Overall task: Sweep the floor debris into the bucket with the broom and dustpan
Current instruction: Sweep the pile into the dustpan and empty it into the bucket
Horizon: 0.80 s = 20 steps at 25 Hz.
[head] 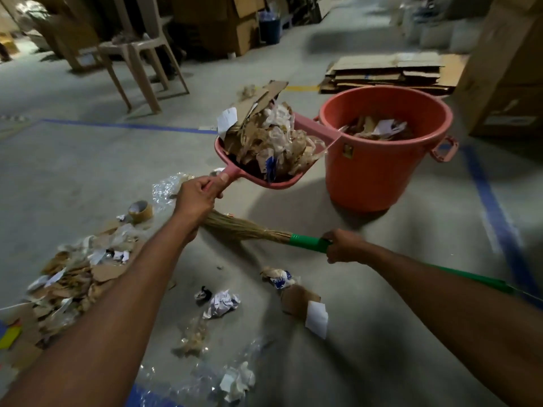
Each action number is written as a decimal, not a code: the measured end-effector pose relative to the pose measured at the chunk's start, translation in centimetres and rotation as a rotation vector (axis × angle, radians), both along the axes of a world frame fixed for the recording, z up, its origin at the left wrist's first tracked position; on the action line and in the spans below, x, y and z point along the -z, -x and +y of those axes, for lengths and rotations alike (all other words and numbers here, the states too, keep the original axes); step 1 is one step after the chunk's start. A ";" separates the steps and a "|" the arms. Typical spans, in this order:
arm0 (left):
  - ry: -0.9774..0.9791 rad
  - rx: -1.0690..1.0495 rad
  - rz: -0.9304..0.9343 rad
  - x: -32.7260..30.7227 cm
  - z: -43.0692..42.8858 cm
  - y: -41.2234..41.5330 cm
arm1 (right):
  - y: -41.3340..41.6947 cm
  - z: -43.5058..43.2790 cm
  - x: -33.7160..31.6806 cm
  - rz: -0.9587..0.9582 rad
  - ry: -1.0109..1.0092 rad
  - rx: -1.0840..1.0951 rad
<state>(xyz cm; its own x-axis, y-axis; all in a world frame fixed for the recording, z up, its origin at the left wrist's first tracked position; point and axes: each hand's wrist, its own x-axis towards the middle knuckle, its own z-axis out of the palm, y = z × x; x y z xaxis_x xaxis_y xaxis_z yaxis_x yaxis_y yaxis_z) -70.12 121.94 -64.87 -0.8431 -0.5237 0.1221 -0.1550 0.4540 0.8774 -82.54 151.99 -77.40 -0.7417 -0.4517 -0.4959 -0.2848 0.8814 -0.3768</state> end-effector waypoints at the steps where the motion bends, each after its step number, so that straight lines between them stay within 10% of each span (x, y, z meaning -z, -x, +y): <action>1: -0.005 0.016 0.007 -0.4 1.0 1.3 | 0.2 0.5 -0.2 0.008 -0.001 0.000; 20: 0.111 0.063 -0.107 -7.7 17.7 23.5 | 2.7 9.9 0.8 0.017 0.062 0.162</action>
